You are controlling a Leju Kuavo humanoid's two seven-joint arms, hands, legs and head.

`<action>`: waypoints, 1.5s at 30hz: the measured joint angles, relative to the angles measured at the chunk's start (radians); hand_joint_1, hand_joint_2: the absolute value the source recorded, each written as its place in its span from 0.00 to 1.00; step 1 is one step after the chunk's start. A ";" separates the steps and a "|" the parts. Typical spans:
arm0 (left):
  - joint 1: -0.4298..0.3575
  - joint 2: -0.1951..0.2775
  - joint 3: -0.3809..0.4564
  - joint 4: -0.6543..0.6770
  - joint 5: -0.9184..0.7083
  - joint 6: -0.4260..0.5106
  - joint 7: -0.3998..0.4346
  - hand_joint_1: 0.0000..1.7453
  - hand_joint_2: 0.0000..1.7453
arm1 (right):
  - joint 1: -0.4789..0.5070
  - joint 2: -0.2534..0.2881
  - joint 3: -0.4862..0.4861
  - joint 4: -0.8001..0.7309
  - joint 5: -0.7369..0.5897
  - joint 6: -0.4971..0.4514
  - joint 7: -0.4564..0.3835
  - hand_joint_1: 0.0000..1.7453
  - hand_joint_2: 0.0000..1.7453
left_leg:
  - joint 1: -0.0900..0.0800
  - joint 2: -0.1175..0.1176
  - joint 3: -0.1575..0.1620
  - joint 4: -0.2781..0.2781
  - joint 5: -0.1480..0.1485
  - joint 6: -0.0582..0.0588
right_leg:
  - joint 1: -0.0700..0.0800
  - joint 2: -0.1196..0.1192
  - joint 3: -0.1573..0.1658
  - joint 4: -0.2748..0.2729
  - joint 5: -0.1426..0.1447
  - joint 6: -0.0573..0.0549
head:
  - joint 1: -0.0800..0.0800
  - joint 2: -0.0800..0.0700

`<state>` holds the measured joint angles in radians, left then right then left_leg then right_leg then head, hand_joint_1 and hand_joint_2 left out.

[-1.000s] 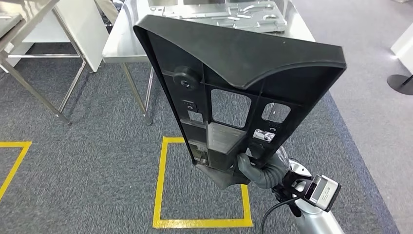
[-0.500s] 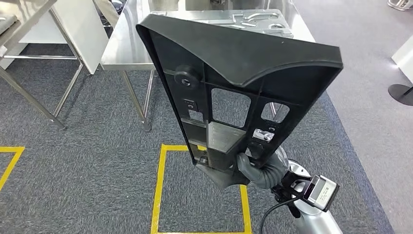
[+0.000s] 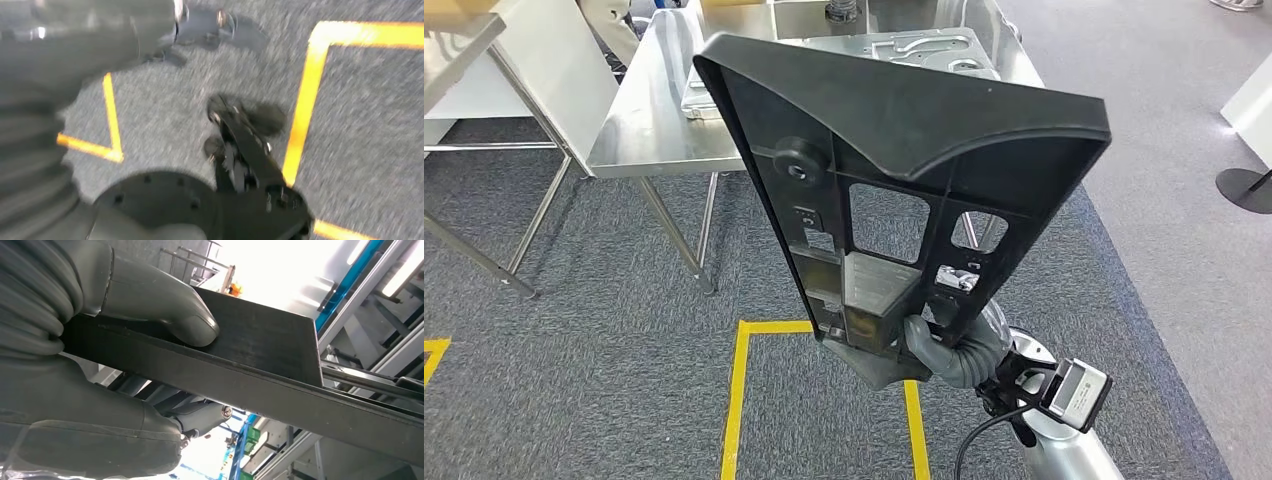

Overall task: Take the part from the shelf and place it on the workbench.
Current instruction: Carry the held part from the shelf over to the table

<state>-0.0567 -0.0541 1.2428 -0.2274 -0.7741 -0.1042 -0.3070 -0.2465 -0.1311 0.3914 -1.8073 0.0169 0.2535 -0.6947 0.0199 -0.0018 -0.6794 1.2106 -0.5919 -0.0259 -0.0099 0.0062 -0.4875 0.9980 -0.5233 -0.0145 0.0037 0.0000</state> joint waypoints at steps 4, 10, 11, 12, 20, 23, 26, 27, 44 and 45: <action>0.004 0.001 0.001 0.000 0.001 0.007 0.002 0.00 1.00 | 0.003 0.006 0.001 0.007 0.008 -0.007 0.000 1.00 1.00 | -0.015 -0.004 0.036 -0.170 0.171 0.026 | 0.003 0.006 0.048 -0.001 -0.041 0.015 | 0.000 0.000; -0.003 0.000 0.002 0.000 0.002 0.010 0.003 0.00 1.00 | -0.002 0.009 -0.002 0.009 0.008 -0.023 0.000 1.00 1.00 | -0.010 -0.006 0.101 -0.205 0.150 0.054 | -0.003 0.004 -0.047 0.192 -0.052 0.046 | 0.008 0.000; -0.003 0.000 0.002 0.000 0.003 0.010 0.002 0.00 1.00 | -0.001 0.009 -0.002 0.012 0.007 -0.022 0.000 1.00 1.00 | -0.010 -0.007 0.109 -0.207 0.142 0.055 | -0.005 0.004 -0.091 0.246 -0.083 0.049 | 0.010 0.000; -0.002 0.000 0.002 0.000 0.003 0.010 0.002 0.00 1.00 | 0.000 0.009 -0.003 0.015 0.007 -0.022 0.000 1.00 1.00 | -0.010 -0.007 0.117 -0.208 0.134 0.055 | -0.006 0.003 -0.130 0.281 -0.112 0.052 | 0.010 0.000; 0.000 -0.007 0.004 0.000 0.007 0.006 -0.004 0.00 1.00 | 0.004 0.009 -0.004 0.029 0.006 -0.021 0.000 1.00 1.00 | -0.011 -0.008 0.191 -0.205 0.066 0.018 | -0.005 -0.012 -0.135 0.028 0.082 0.034 | 0.008 0.000; -0.002 -0.007 0.004 0.000 0.007 0.005 -0.006 0.00 1.00 | 0.003 0.009 -0.005 0.030 0.006 -0.021 0.000 1.00 1.00 | -0.009 -0.005 0.171 -0.153 0.070 0.004 | -0.007 -0.008 -0.113 0.019 0.080 0.012 | 0.007 0.000; -0.003 -0.007 0.004 0.000 0.006 0.002 -0.009 0.00 1.00 | 0.002 0.009 -0.005 0.030 0.007 -0.021 0.000 1.00 1.00 | -0.007 -0.004 0.060 0.024 0.020 -0.006 | -0.006 -0.008 -0.086 0.011 0.061 0.000 | 0.001 0.000; -0.002 -0.007 0.004 0.000 0.006 0.001 -0.009 0.00 1.00 | 0.003 0.009 -0.005 0.030 0.007 -0.021 0.000 1.00 1.00 | -0.007 -0.004 0.019 0.075 -0.010 -0.007 | -0.004 -0.007 -0.077 0.011 0.052 -0.002 | 0.001 0.000; 0.002 -0.007 0.010 0.000 0.000 0.004 -0.007 0.00 1.00 | 0.003 0.009 -0.008 0.023 0.024 -0.046 0.000 1.00 1.00 | -0.019 -0.010 0.129 -0.202 0.120 0.059 | 0.000 -0.001 -0.195 0.288 -0.111 0.049 | 0.007 0.000; 0.003 -0.007 0.011 0.000 0.000 0.006 -0.005 0.00 1.00 | 0.003 0.009 -0.009 0.022 0.024 -0.047 0.000 1.00 1.00 | -0.019 -0.011 0.145 -0.202 0.109 0.057 | -0.001 -0.001 -0.200 0.256 -0.095 0.049 | 0.007 0.000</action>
<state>-0.0538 -0.0612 1.2538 -0.2270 -0.7740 -0.0982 -0.3121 -0.2432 -0.1225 0.3821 -1.7855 0.0413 0.2064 -0.6947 0.0011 -0.0128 -0.5347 1.0083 -0.4834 0.0314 -0.0106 0.0053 -0.6874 1.2536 -0.6183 0.0341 0.0104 0.0001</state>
